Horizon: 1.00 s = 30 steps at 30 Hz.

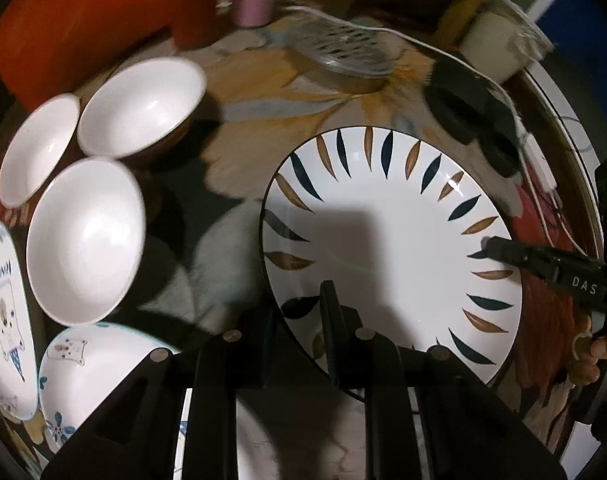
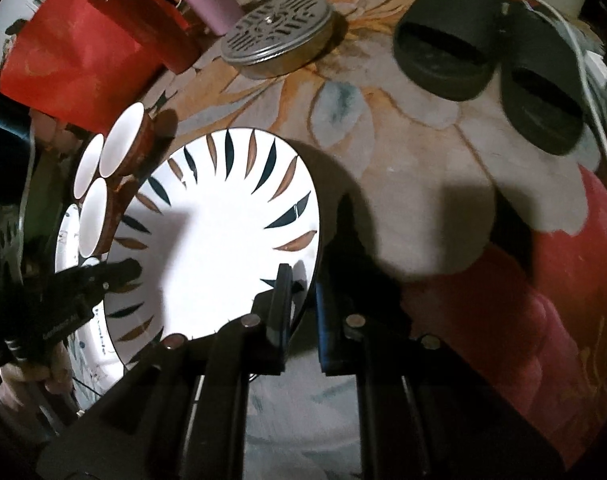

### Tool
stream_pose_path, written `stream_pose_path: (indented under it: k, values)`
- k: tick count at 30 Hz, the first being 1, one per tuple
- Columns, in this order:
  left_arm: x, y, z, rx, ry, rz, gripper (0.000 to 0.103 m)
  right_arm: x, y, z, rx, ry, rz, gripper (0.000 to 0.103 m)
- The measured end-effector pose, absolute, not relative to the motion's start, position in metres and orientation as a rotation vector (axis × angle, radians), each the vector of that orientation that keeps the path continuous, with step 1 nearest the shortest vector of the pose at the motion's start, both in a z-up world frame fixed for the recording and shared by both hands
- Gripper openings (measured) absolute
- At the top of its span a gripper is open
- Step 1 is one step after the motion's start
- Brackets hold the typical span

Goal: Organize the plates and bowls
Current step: 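Lift the leaf plate and carry it toward the white power strip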

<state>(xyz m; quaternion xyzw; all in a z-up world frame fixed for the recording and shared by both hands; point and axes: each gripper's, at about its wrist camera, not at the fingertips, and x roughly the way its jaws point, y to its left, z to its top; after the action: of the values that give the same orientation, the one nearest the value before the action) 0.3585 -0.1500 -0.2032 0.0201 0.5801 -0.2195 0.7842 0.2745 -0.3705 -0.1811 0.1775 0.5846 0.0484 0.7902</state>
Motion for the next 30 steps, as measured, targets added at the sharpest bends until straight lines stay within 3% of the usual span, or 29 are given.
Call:
stream_pose_path:
  k: [11, 19, 30]
  values:
    - [0.315, -0.258, -0.186, 0.148, 1.214, -0.698, 0.020, 0.192, -0.453, -0.157, 0.465, 1.221, -0.069, 0.012]
    - [0.282, -0.337, -0.199, 0.244, 1.219, -0.763, 0.020, 0.138, -0.508, -0.181, 0.553, 1.248, -0.199, 0.014]
    - [0.274, -0.366, -0.228, 0.313, 1.293, -0.714, 0.021, 0.128, -0.527, -0.208, 0.588, 1.304, -0.241, 0.017]
